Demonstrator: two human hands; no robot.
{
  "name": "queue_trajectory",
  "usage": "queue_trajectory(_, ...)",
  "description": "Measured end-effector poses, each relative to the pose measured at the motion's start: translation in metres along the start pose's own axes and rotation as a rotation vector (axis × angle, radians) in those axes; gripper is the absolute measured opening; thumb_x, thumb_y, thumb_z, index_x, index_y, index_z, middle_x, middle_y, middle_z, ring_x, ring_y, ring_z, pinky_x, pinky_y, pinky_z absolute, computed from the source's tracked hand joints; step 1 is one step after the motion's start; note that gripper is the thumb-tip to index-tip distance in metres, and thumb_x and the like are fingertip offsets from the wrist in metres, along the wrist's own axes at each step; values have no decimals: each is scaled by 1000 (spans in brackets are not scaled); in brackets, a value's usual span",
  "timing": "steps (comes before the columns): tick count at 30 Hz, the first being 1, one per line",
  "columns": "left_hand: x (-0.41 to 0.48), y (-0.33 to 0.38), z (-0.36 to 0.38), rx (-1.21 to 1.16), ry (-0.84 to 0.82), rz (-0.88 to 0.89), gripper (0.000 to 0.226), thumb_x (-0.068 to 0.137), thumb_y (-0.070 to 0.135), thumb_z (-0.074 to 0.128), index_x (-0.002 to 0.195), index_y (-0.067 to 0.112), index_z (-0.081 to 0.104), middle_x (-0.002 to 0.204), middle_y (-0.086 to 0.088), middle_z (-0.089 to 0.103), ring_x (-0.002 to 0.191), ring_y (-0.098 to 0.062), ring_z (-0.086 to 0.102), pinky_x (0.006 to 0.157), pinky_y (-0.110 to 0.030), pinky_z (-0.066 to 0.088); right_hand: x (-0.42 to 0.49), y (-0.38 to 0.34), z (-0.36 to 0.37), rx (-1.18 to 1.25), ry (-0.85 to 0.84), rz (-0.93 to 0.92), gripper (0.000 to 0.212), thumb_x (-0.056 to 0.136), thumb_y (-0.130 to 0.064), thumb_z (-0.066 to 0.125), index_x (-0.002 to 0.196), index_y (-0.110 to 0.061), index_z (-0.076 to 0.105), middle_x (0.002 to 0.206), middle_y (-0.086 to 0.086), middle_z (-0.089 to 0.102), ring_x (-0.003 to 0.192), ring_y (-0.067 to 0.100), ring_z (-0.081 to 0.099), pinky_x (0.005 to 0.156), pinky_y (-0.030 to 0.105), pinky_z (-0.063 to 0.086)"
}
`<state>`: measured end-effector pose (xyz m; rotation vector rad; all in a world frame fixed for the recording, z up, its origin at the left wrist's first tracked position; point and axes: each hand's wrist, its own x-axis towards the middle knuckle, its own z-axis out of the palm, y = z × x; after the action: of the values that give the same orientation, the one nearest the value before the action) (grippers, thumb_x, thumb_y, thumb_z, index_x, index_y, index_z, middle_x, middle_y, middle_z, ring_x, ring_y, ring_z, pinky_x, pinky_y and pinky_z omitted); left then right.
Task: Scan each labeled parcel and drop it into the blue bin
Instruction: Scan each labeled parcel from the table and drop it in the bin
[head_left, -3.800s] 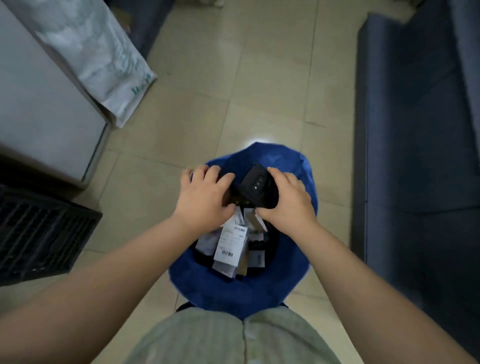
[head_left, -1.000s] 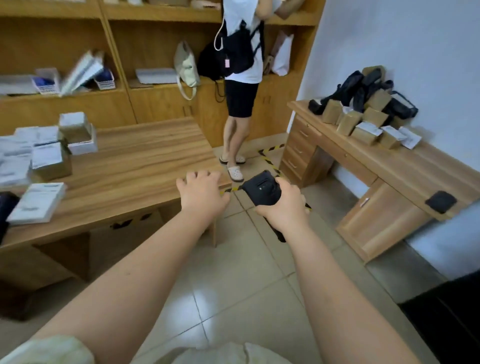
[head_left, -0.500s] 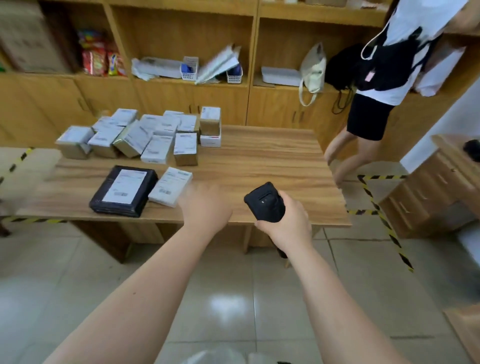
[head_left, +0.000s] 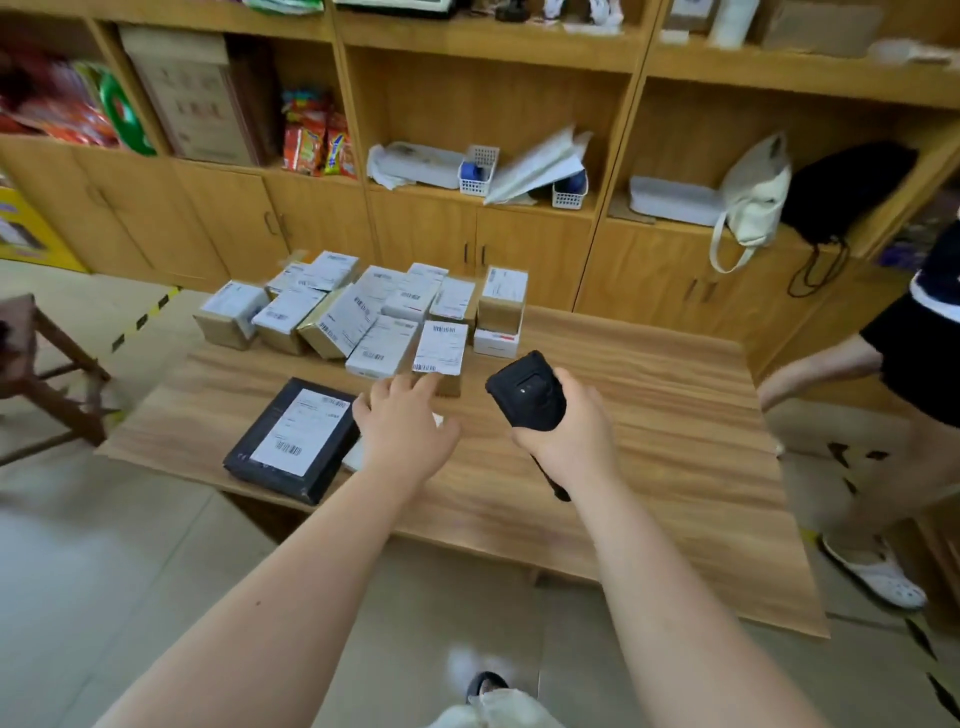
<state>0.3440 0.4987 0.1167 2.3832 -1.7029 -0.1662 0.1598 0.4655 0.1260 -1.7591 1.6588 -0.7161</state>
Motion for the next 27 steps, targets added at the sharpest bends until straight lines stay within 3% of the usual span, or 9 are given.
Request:
queue_trajectory(7,85,-28,-5,-39,31,-164,54,90,41,51,143,31,43,142,-1,48,134,-30,34,110,-49,24,93,-39,46,-25,-114,-93,77,61,-40,74,132,-46,45,122,-9,55,119,23,49,97,48,44)
queue_trajectory(11,130,-64,-10,-6,40,-212,62,90,49,53,148,33,38,146,-2,46,137,-30,34,112,-50,23,123,-65,83,-55,-184,-109,78,65,-39,80,134,-45,45,125,-7,53,121,22,47,98,46,43)
queue_trajectory(16,194,-134,-12,24,11,-243,67,88,54,54,149,34,35,147,-3,44,136,-32,35,110,-52,26,166,-102,143,-73,-155,-131,77,63,-40,79,132,-43,45,119,-7,52,116,22,49,95,48,45)
queue_trajectory(22,268,-227,-20,62,-60,-141,66,89,54,54,148,31,35,147,-4,43,137,-32,33,110,-54,27,206,-169,239,-60,-121,-22,82,65,-39,81,138,-39,43,125,-2,49,119,26,45,97,51,44)
queue_trajectory(27,321,-279,-27,92,-110,-47,69,89,55,53,151,33,31,151,-5,40,139,-32,31,111,-53,27,228,-216,287,-89,-82,37,80,66,-41,81,137,-38,45,123,0,51,119,25,48,92,42,44)
